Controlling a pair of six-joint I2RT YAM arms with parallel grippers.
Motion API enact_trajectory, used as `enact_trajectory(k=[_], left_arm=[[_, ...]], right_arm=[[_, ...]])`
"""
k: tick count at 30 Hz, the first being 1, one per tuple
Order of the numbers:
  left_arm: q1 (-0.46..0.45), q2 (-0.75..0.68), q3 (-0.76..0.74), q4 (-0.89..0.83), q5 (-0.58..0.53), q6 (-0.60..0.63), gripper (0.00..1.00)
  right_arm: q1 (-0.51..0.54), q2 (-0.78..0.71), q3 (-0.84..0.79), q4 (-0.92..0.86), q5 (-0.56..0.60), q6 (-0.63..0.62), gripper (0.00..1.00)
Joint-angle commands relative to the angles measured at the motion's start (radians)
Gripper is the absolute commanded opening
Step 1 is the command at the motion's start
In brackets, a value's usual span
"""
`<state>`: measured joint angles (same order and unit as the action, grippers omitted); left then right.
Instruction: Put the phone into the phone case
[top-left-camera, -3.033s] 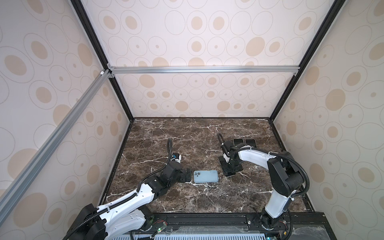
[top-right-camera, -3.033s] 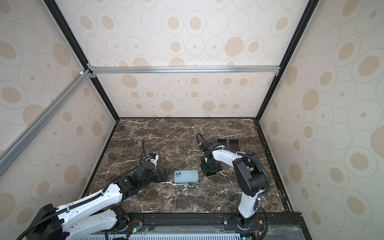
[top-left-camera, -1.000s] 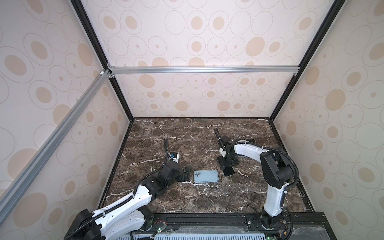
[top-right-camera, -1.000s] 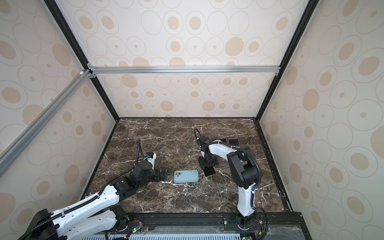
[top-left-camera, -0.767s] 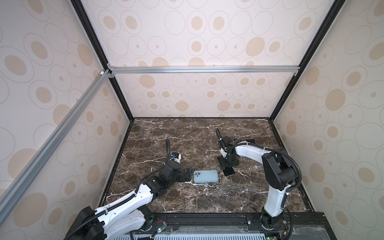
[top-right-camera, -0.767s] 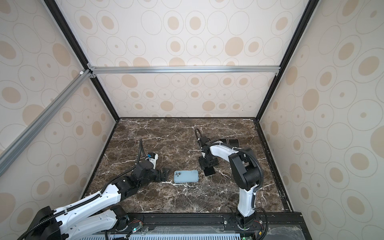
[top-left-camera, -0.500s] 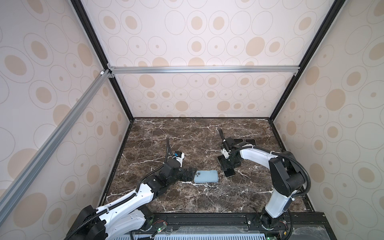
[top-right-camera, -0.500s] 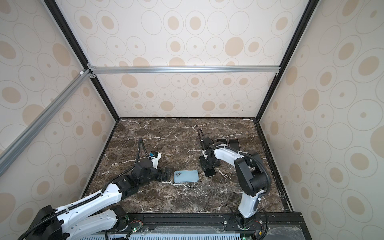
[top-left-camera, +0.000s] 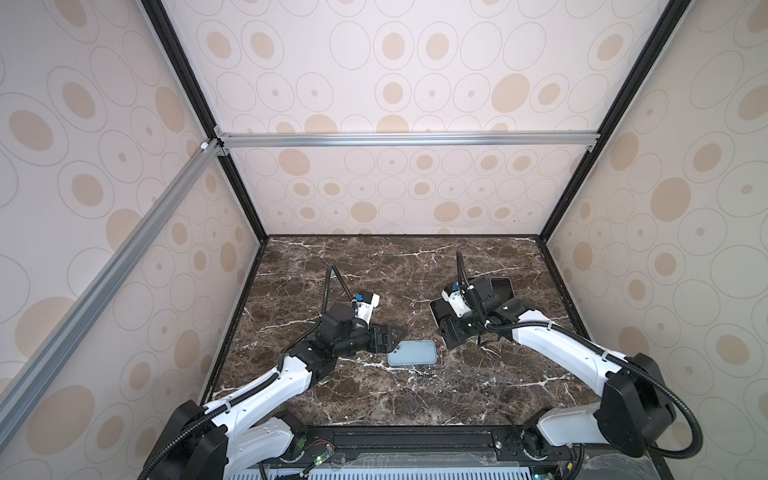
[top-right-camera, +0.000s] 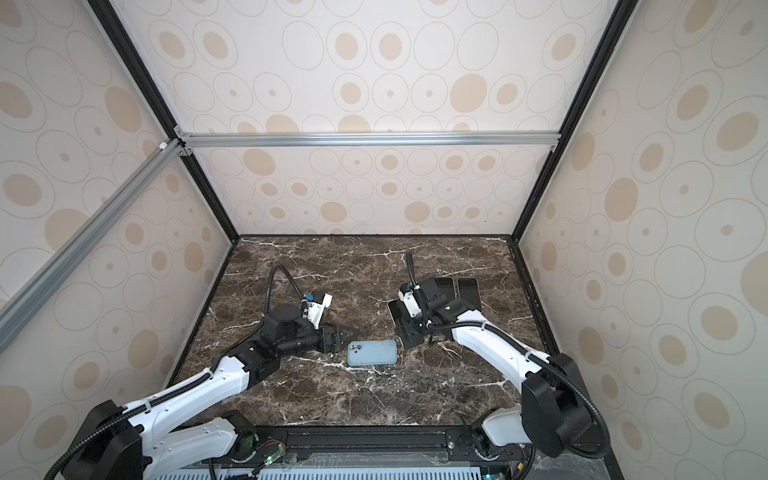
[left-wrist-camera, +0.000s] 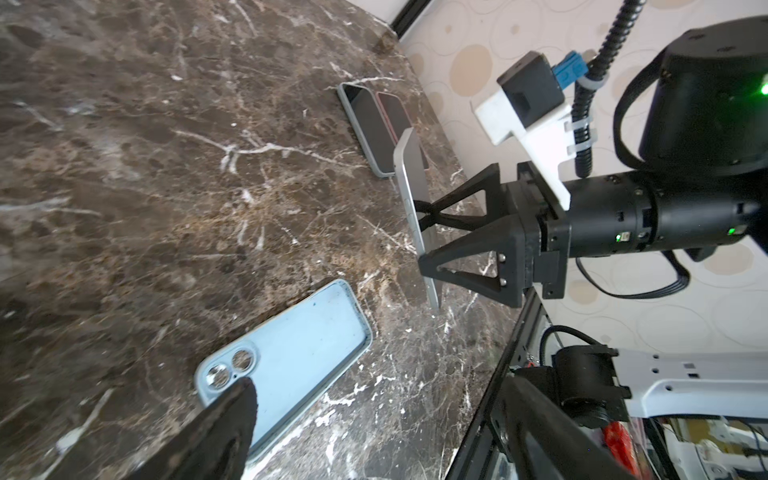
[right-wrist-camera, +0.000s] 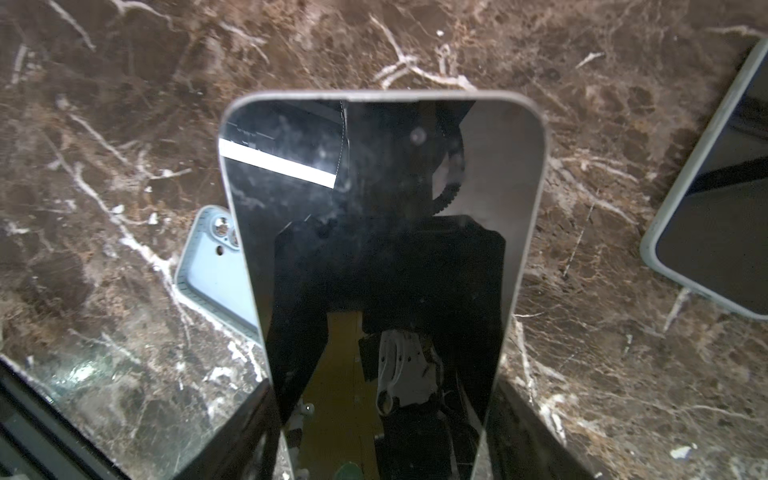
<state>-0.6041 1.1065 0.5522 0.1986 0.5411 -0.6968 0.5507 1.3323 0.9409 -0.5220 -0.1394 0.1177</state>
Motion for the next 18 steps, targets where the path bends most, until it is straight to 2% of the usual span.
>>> enact_trajectory(k=[1,9,18], left_arm=[[0.019,0.033,0.057,0.125,0.139,-0.062,0.87],[0.025,0.102,0.083,0.298,0.257,-0.142,0.83],[0.028,0.181,0.106,0.420,0.362,-0.203,0.71]], right_arm=[[0.012,-0.076,-0.008,0.031,-0.037,-0.033,0.23],[0.035,-0.161,0.002,-0.024,-0.054,-0.073,0.21],[0.084,-0.185,0.027,-0.047,-0.047,-0.081,0.20]])
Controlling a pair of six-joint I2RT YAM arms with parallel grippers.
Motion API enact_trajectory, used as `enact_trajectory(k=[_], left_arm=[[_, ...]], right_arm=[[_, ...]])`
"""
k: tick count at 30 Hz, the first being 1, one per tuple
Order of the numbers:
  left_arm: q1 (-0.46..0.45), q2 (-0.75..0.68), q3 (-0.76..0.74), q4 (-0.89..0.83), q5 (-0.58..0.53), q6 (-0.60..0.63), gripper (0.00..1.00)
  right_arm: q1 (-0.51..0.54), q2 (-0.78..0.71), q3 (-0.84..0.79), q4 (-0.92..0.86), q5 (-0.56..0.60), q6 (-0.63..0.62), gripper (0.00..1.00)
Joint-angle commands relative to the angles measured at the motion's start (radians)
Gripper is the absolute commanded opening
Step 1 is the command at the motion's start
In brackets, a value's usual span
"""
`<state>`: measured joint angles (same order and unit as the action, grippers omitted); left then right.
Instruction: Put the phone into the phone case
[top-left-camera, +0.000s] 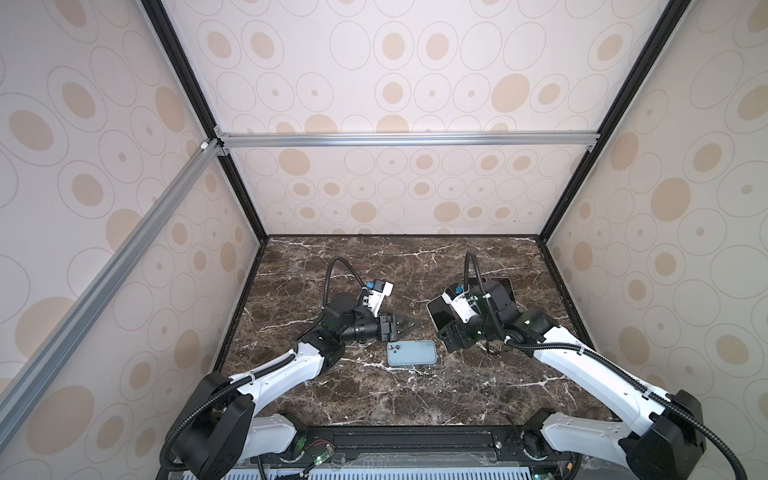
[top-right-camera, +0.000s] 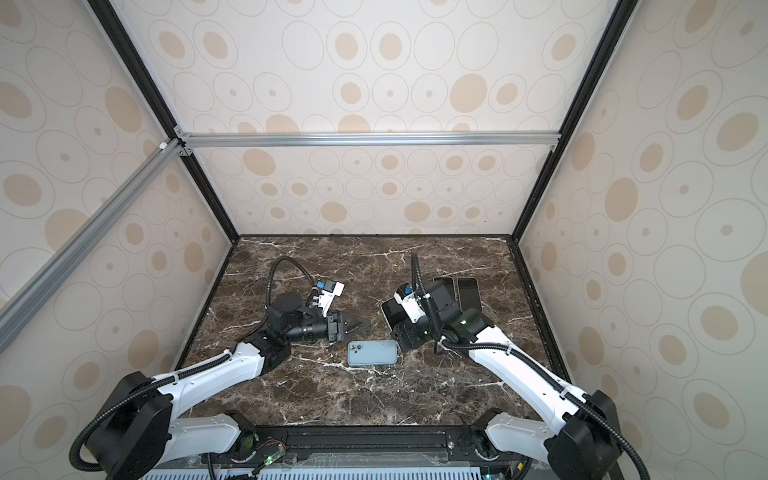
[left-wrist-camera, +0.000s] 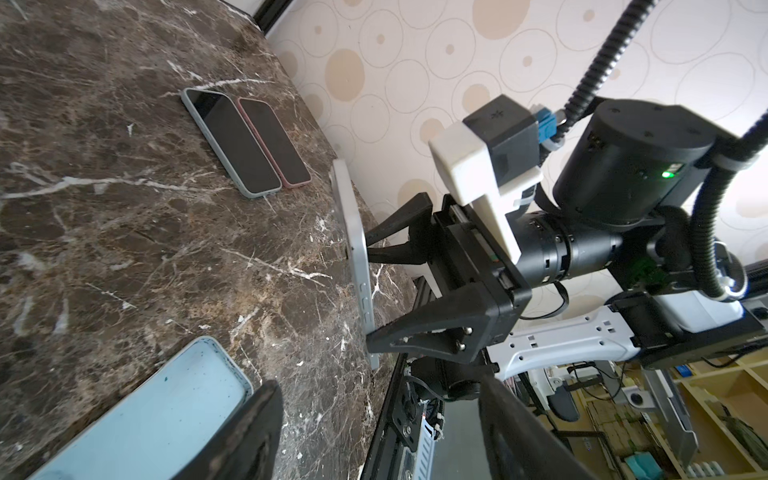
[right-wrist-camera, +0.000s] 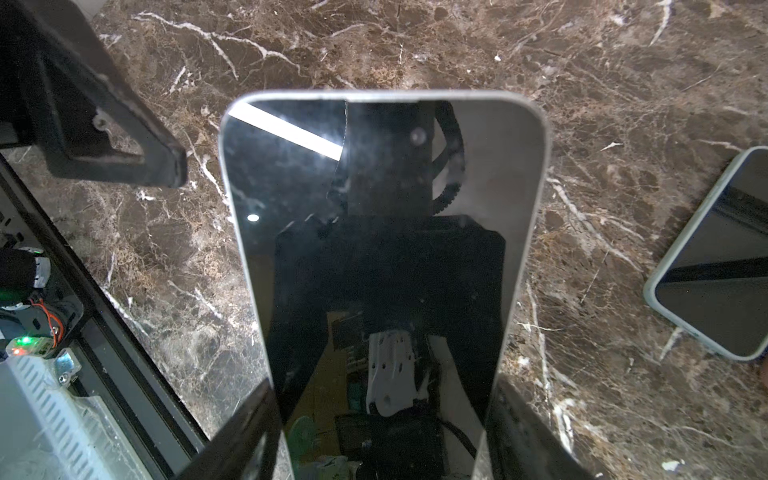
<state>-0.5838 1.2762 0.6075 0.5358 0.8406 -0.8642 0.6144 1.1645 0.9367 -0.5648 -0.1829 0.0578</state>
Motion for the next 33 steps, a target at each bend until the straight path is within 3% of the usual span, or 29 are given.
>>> enact_trajectory(k=[1,17,21,25,33], left_arm=[[0.011,0.016,0.058,0.073,0.059,-0.033,0.67],[0.024,0.055,0.144,-0.095,0.015,0.011,0.56],[0.024,0.063,0.153,-0.127,0.004,0.024,0.51],[0.024,0.069,0.139,-0.118,0.009,0.013,0.40],[0.024,0.062,0.123,-0.094,0.012,-0.007,0.34]], right_arm=[[0.029,-0.014,0.038,-0.010,0.001,-0.023,0.20],[0.126,0.021,0.097,-0.028,0.048,-0.047,0.20],[0.140,0.034,0.107,-0.022,0.052,-0.049,0.20],[0.150,0.046,0.120,-0.023,0.065,-0.055,0.20],[0.161,0.070,0.143,-0.043,0.075,-0.068,0.21]])
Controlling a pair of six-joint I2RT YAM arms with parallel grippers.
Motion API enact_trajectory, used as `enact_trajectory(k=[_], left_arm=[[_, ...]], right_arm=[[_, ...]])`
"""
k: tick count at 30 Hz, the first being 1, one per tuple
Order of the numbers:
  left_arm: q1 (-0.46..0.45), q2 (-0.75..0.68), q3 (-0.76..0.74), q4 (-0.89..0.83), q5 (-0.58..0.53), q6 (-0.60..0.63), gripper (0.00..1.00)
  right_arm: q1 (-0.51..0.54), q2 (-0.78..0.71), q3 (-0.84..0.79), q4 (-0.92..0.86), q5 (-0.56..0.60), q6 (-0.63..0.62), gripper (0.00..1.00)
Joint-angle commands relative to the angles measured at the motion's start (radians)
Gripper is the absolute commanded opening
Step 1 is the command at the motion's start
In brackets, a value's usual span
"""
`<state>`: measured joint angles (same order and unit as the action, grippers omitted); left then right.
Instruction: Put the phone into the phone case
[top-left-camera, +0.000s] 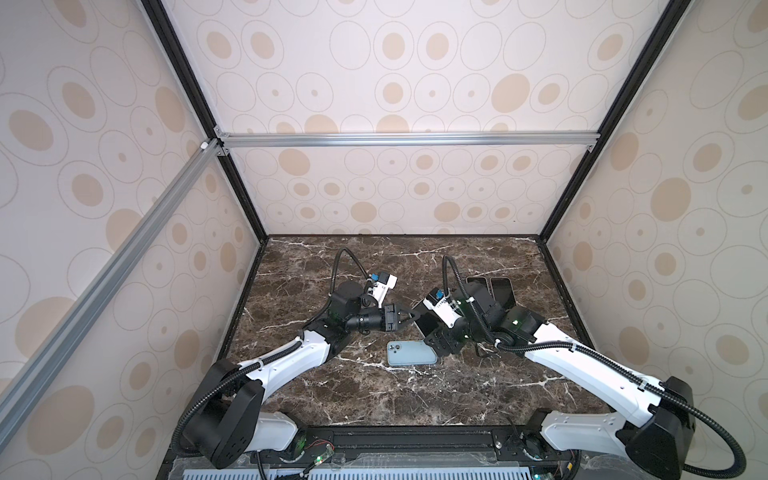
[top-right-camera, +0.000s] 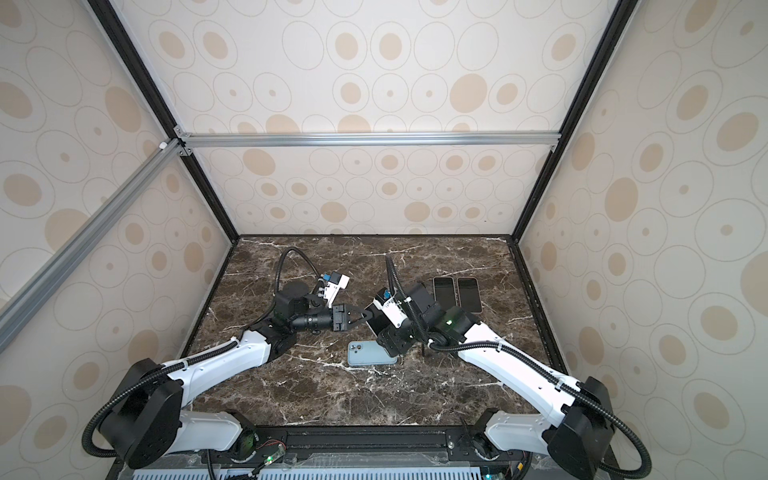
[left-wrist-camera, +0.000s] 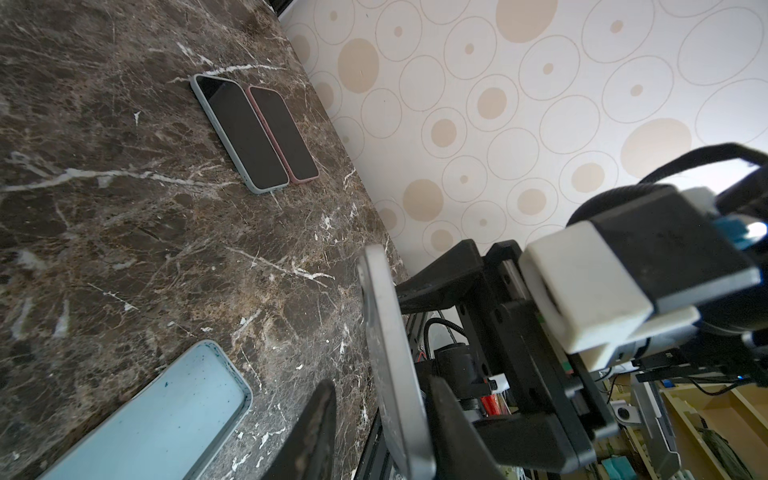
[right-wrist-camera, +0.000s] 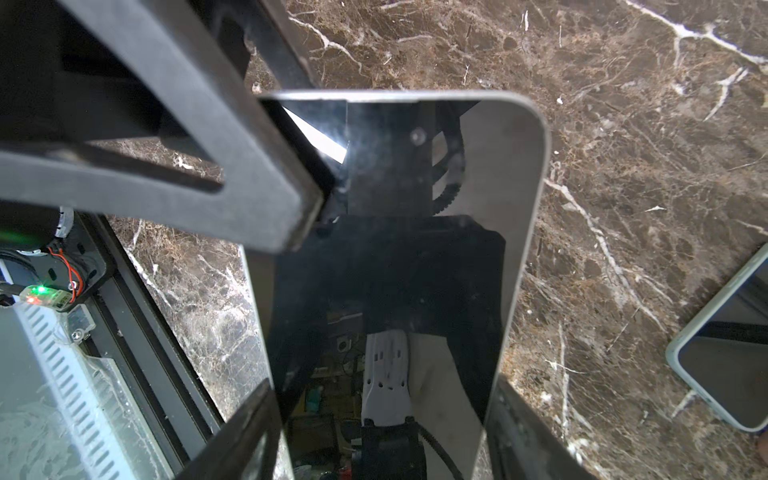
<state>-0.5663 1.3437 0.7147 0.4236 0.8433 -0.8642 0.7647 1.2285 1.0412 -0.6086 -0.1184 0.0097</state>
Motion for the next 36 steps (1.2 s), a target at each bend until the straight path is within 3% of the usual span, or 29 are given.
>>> enact_trajectory(k=[1,9,19,28,30,36], left_arm=[[0.007,-0.005,0.014,0.020,0.009,-0.010,0.33],[0.007,0.000,-0.015,0.082,0.026,-0.048,0.17],[0.007,0.002,-0.033,0.108,0.040,-0.060,0.07],[0.008,-0.004,-0.032,0.128,0.036,-0.070,0.03],[0.008,-0.005,-0.031,0.134,0.033,-0.069,0.02],[0.015,-0.010,-0.024,0.135,0.033,-0.049,0.01]], right_arm=[[0.014,0.009,0.042,-0.003,0.013,-0.022,0.21],[0.021,0.017,0.051,-0.024,0.039,-0.026,0.23],[0.023,0.005,0.047,-0.037,0.060,-0.016,0.36],[0.024,-0.026,0.031,-0.044,0.035,0.000,0.89],[0.023,-0.026,0.031,-0.064,0.025,0.008,0.95],[0.021,-0.043,0.032,-0.086,0.000,0.033,1.00]])
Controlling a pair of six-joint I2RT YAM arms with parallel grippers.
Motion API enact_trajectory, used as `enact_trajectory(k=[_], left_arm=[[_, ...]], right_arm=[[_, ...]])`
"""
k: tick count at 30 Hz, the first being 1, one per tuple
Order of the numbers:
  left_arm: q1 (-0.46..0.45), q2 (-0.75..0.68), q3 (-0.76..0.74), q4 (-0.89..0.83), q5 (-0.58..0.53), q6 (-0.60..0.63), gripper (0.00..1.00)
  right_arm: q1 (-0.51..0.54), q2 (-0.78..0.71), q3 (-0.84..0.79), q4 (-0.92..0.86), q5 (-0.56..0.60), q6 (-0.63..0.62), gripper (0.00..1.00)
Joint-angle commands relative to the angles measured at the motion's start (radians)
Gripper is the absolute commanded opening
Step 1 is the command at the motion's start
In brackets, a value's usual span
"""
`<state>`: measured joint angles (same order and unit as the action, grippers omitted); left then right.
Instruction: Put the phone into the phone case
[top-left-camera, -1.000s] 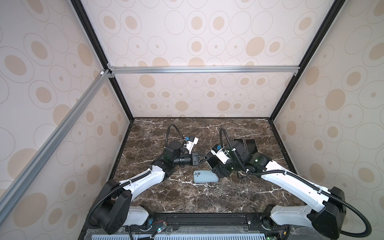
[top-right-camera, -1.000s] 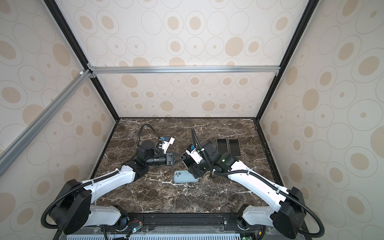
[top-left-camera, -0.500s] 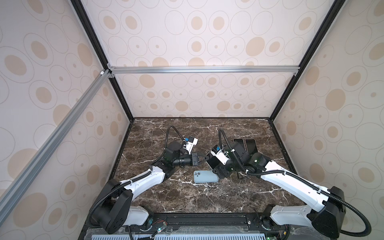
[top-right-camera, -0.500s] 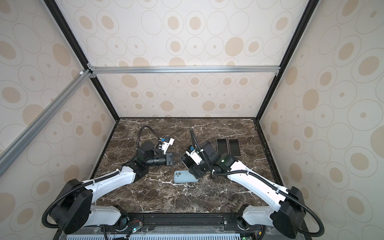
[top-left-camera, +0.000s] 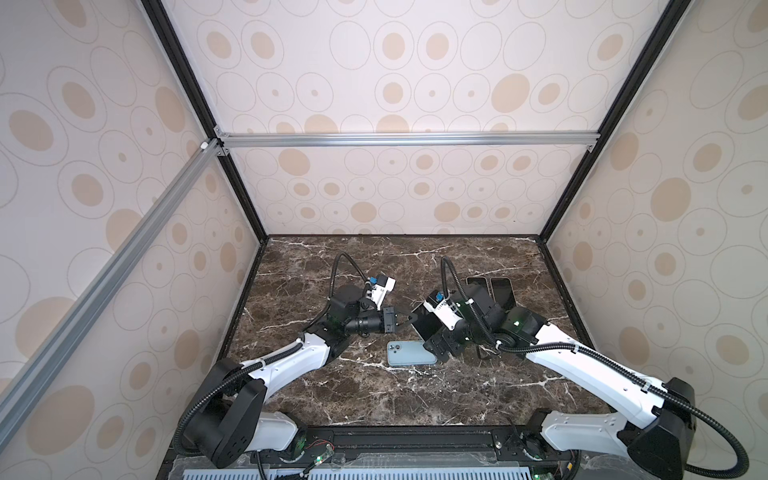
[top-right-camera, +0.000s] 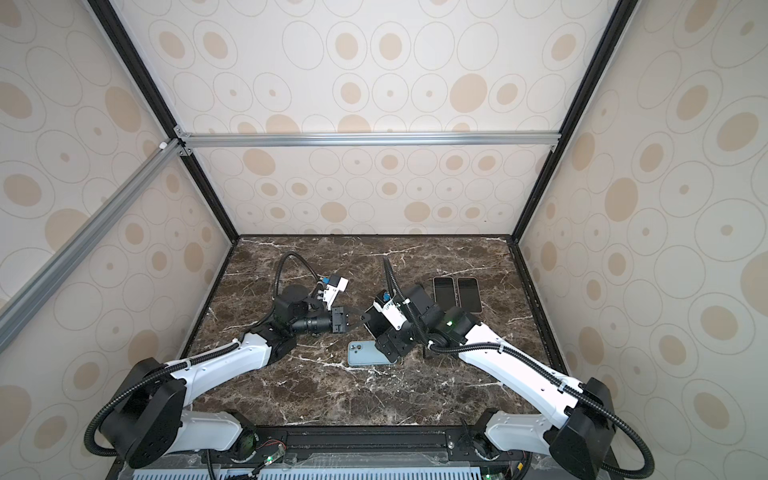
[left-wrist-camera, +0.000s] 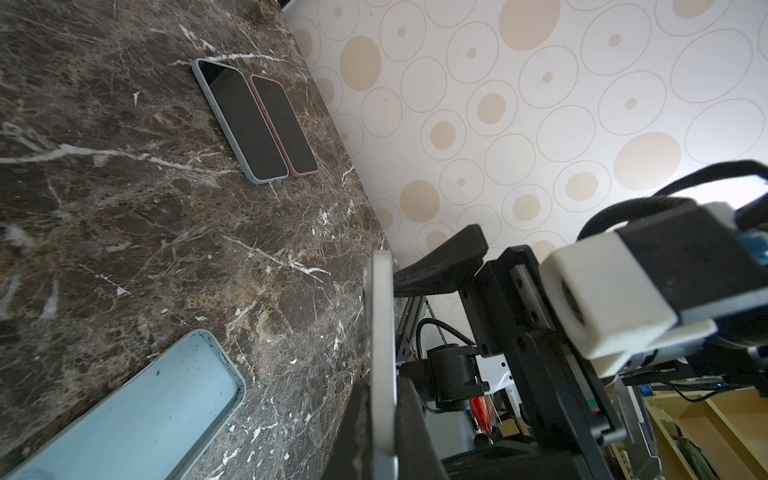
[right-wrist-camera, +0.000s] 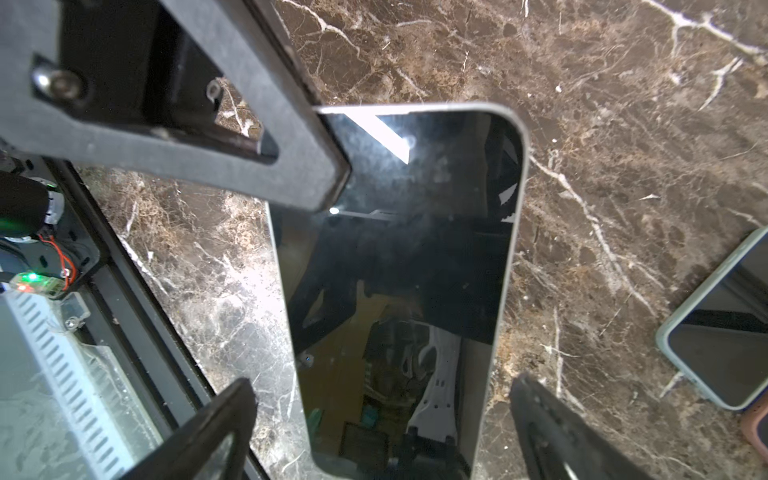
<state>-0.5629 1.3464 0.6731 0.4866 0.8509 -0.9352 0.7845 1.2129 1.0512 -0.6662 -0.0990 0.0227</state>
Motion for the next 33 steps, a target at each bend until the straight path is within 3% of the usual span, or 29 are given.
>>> enact_trajectory(k=[1,5,11,16,25,30,33], left_arm=[[0.014,-0.015,0.017,0.072,0.022,0.026,0.01],[0.029,-0.054,0.004,0.070,-0.026,0.053,0.00],[0.041,-0.141,-0.011,-0.002,-0.167,0.126,0.00],[0.051,-0.216,-0.045,0.043,-0.267,0.115,0.00],[0.063,-0.268,-0.081,0.216,-0.330,0.033,0.00],[0.069,-0.306,-0.153,0.354,-0.346,-0.027,0.00],[0.073,-0.342,-0.183,0.387,-0.372,-0.042,0.00]], right_arm=[[0.002,-0.034,0.021,-0.026,-0.021,0.026,0.99],[-0.011,-0.070,0.007,0.004,-0.038,0.062,1.00],[-0.048,-0.135,-0.058,0.085,-0.157,0.162,1.00],[-0.098,-0.180,-0.140,0.222,-0.218,0.308,1.00],[-0.139,-0.177,-0.247,0.534,-0.326,0.533,0.86],[-0.155,-0.142,-0.322,0.823,-0.410,0.713,0.77],[-0.156,-0.117,-0.327,0.883,-0.424,0.753,0.73]])
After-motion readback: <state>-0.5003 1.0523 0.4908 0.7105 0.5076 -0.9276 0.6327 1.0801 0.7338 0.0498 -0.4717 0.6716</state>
